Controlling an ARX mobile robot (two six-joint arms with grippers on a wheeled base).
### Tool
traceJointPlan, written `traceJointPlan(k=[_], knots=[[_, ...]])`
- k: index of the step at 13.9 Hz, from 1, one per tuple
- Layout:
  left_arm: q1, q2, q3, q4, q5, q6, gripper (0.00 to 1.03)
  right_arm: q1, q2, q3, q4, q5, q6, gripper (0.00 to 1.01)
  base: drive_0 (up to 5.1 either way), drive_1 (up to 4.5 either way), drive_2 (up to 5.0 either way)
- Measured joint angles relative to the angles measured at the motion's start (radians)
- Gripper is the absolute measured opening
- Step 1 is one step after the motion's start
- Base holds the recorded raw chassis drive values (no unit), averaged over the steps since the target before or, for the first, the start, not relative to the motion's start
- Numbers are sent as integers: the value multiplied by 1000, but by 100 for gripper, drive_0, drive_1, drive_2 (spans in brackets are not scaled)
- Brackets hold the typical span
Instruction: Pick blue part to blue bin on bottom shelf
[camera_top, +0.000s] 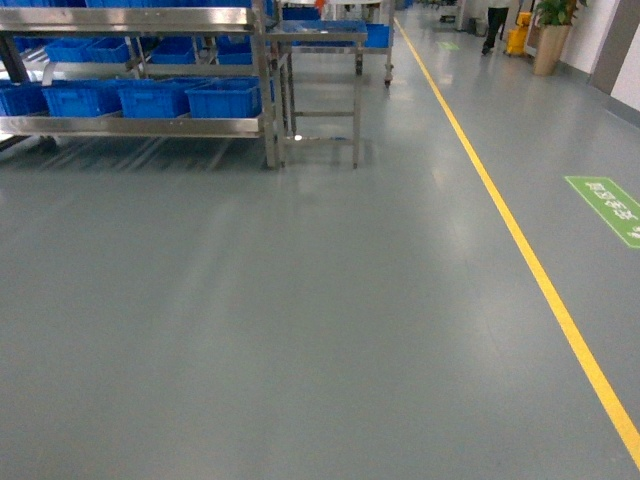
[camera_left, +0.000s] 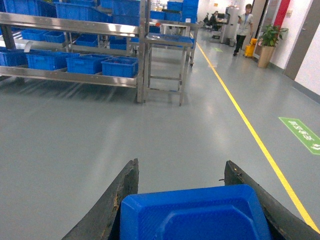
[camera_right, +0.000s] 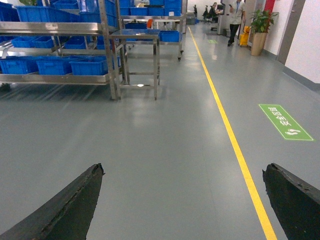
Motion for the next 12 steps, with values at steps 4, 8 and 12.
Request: traceJointPlan(k=[4,8,12], knots=[[0,2,0,0,0,0,43,0,0,0,0,0,0,98,9,420,-402],[0,3,0,1,0,0,43,0,0,0,0,0,0,98,12,422,-399],[0,3,0,0,0,0,43,0,0,0,1,0,0,98,11,422,-399]])
